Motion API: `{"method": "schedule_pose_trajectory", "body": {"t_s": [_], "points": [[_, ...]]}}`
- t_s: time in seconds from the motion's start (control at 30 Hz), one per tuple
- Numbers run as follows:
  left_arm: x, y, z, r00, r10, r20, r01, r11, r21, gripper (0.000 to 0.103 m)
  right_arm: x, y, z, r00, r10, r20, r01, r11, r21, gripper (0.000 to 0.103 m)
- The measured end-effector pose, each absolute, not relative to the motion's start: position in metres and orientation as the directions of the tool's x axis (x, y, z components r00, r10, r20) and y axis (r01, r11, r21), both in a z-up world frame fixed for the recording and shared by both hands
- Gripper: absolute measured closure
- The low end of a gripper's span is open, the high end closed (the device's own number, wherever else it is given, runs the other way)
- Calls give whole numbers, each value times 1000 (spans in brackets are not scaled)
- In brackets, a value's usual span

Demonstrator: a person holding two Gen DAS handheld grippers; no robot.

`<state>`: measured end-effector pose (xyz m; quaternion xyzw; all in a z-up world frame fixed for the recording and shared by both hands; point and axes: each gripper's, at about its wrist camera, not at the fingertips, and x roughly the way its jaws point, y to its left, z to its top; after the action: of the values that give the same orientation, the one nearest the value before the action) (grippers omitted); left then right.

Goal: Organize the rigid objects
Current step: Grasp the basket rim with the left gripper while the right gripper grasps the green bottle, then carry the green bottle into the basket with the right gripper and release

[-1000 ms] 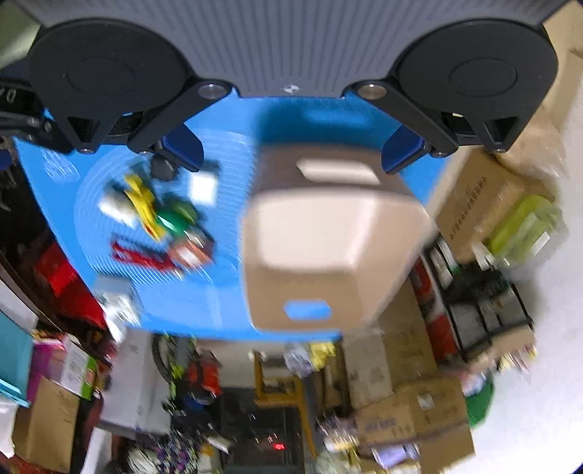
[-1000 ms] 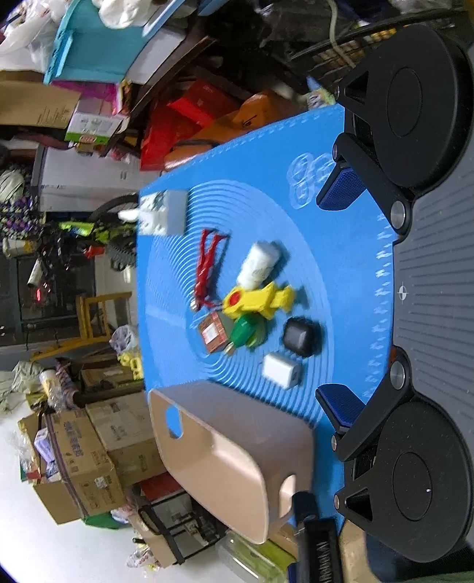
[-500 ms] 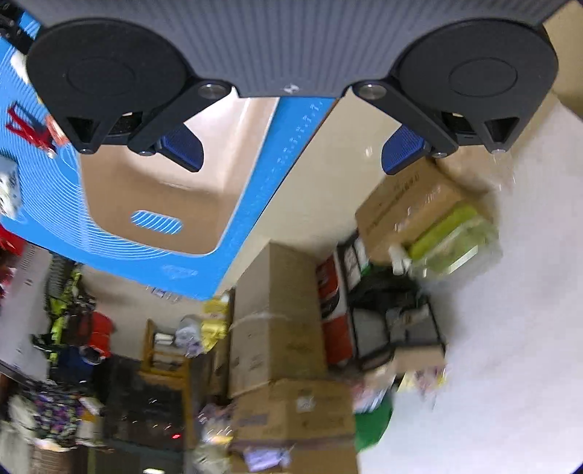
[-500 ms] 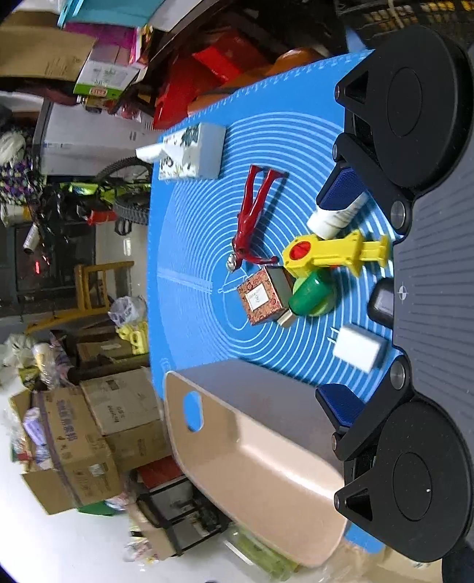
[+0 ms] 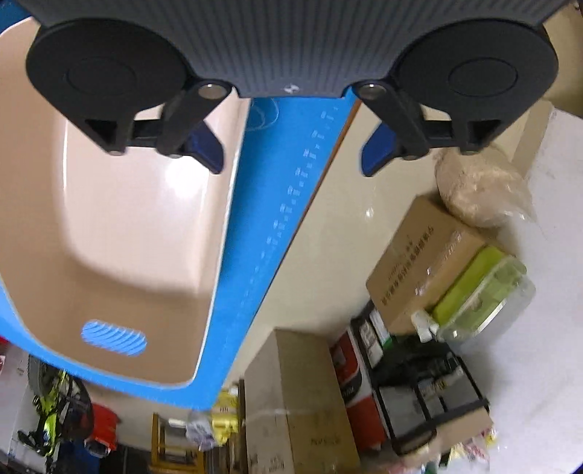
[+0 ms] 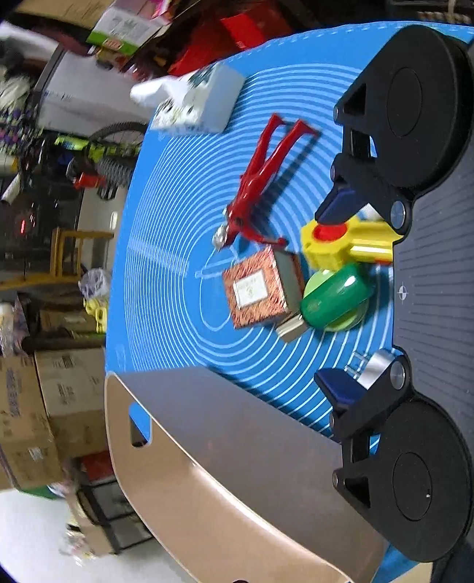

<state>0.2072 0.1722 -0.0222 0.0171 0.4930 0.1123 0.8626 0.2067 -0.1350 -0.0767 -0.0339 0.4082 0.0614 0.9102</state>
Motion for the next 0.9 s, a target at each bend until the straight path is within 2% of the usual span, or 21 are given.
{"method": "schedule_pose_trajectory", "body": {"t_s": [0.07, 0.13, 0.27, 0.37, 0.47, 0.5, 0.53, 0.6, 0.67, 0.9], "points": [[207, 175, -25, 486, 179, -856, -172, 979, 106, 33, 210, -130, -77, 662, 85, -745, -161, 987, -30, 22], [206, 173, -25, 484, 164, -859, -158, 982, 98, 38, 213, -128, -80, 659, 79, -748, -174, 984, -49, 28], [205, 168, -29, 482, 123, -867, -137, 988, 65, 57, 215, -127, -81, 665, 82, -742, -189, 980, -61, 38], [207, 165, -28, 483, 105, -869, -130, 990, 47, 68, 217, -129, -83, 638, 103, -763, -197, 980, -32, 51], [208, 161, -28, 486, 90, -869, -125, 992, 32, 80, 217, -126, -86, 629, 87, -773, -209, 976, -59, 54], [208, 160, -28, 487, 89, -869, -125, 992, 32, 82, 218, -126, -89, 620, 87, -780, -208, 976, -57, 57], [208, 159, -27, 487, 89, -869, -125, 992, 31, 83, 219, -126, -91, 612, 91, -786, -211, 976, -51, 66], [209, 159, -27, 488, 92, -868, -127, 991, 34, 84, 219, -127, -93, 600, 103, -793, -214, 976, -35, 69], [209, 159, -27, 488, 79, -869, -121, 992, 22, 91, 218, -125, -93, 600, 100, -794, -215, 976, -40, 69], [210, 162, -27, 490, 76, -868, -128, 992, 15, 91, 212, -123, -81, 605, 116, -788, -203, 979, -12, 69]]}}
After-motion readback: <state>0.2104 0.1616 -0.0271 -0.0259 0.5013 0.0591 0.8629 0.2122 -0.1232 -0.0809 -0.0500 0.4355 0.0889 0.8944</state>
